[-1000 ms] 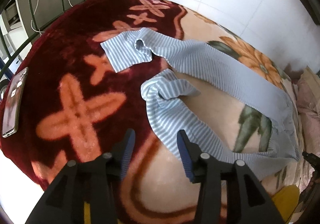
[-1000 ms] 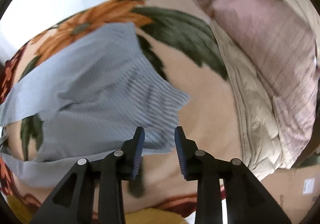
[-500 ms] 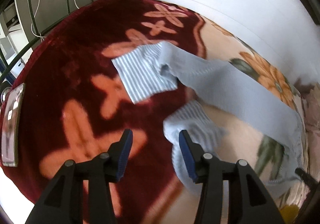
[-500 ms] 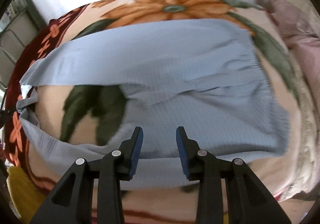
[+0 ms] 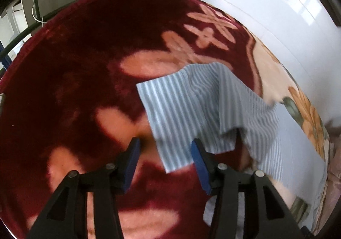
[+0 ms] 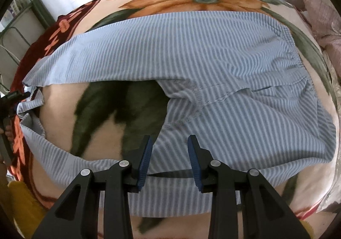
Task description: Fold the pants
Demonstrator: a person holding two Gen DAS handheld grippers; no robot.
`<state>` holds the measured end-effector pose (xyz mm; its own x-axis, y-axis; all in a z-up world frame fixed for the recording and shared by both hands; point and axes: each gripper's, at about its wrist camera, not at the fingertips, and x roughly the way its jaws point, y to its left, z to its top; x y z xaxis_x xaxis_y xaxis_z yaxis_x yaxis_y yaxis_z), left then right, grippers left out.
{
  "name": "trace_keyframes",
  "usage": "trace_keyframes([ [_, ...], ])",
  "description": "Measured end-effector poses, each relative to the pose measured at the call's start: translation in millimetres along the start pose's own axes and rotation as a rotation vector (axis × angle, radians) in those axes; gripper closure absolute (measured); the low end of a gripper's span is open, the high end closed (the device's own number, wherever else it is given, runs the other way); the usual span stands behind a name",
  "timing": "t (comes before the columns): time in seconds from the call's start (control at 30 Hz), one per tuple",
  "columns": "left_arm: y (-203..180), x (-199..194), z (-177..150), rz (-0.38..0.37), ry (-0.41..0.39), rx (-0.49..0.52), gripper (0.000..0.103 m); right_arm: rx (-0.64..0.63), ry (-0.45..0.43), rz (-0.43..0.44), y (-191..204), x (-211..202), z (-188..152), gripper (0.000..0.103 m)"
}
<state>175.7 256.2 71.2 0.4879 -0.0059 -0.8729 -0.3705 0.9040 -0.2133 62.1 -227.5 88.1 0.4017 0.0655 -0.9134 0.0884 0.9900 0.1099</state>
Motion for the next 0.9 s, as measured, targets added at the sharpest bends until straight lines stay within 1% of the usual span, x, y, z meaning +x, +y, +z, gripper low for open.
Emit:
trace_keyframes([
  [0.13,-9.4,4.6,4.5,0.0,-0.03,0.017,0.048,0.008,0.002,0.0,-2.9,2.3,0.8,0.068],
  [0.17,-12.4,5.8,5.5,0.005,-0.035,0.032,0.053,0.012,-0.002,0.001,-3.2,2.5,1.2,0.068],
  [0.2,-15.0,6.0,5.7,0.006,-0.038,0.05,0.065,0.014,-0.006,0.003,-3.5,2.6,1.5,0.068],
  [0.23,-16.9,5.5,5.9,0.007,-0.04,0.064,0.073,0.02,-0.01,0.005,-3.7,2.6,1.4,0.068],
  [0.27,-18.3,4.7,6.8,0.007,-0.044,0.081,0.087,0.025,-0.011,0.006,-4.0,3.0,1.7,0.068],
  [0.3,-19.2,3.1,7.9,0.0,-0.044,0.097,0.09,0.031,-0.012,0.011,-4.2,3.7,2.1,0.068],
  [0.33,-19.8,1.2,8.7,0.001,-0.046,0.11,0.091,0.032,-0.013,0.014,-4.1,4.0,2.4,0.068],
  [0.4,-22.3,-6.2,12.0,0.031,-0.071,0.167,0.093,0.031,-0.019,0.016,-3.2,4.2,2.2,0.068],
  [0.47,-25.2,-14.7,18.0,0.1,-0.126,0.243,0.093,0.028,-0.021,0.017,-1.5,5.1,2.2,0.068],
  [0.53,-24.0,-17.5,27.3,0.148,-0.155,0.28,0.093,0.028,-0.02,0.018,0.0,6.4,2.0,0.068],
  [0.63,-15.4,-12.6,45.7,0.188,-0.158,0.267,0.093,0.025,-0.021,0.019,2.5,7.9,1.7,0.068],
  [0.77,-4.0,-1.1,61.0,0.274,-0.168,0.282,0.092,0.018,-0.018,0.016,5.5,10.0,-0.7,0.068],
  [0.83,3.1,5.7,65.6,0.287,-0.15,0.262,0.087,0.022,-0.019,0.015,6.1,10.4,-1.6,0.068],
  [0.9,9.8,8.2,68.5,0.275,-0.131,0.227,0.082,0.03,-0.021,0.021,6.1,10.8,-2.6,0.068],
])
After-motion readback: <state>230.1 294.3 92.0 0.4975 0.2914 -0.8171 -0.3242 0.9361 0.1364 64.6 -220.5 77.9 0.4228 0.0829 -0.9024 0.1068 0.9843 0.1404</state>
